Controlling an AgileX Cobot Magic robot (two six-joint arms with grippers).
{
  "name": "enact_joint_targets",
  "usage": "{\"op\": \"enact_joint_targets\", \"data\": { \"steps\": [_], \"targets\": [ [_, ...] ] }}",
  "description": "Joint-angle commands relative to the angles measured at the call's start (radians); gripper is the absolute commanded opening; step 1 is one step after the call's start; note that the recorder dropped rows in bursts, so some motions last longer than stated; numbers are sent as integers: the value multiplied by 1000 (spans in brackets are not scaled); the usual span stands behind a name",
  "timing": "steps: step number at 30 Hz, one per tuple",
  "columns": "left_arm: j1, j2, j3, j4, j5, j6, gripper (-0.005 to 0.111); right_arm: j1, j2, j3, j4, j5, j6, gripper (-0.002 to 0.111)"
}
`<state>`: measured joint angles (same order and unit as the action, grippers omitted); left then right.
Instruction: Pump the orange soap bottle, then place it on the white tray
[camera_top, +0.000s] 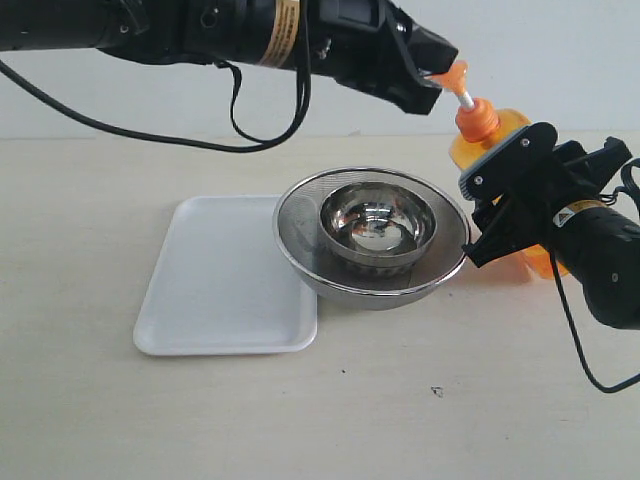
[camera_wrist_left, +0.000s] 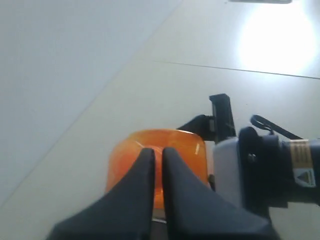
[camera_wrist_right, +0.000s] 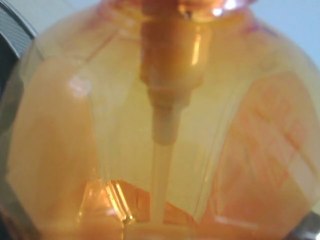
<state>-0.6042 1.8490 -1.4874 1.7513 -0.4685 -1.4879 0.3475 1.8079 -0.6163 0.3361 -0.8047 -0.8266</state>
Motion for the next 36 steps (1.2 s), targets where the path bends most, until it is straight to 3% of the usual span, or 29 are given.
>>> {"op": "enact_joint_targets", "data": {
  "steps": [1, 7, 21, 36],
  "targets": [
    [-2, -10, -35, -7, 117, 24, 5, 1, 5, 10, 17, 73, 17, 1],
    [-2, 4, -59, -7, 160, 57, 5, 1, 5, 6, 17, 72, 20, 1],
    [-2, 81, -90, -7, 69, 45, 5, 1, 5, 6, 17, 70, 44, 1],
    [-36, 101, -132, -7, 81, 45, 5, 1, 5, -6, 15, 68, 54, 1]
  ]
}}
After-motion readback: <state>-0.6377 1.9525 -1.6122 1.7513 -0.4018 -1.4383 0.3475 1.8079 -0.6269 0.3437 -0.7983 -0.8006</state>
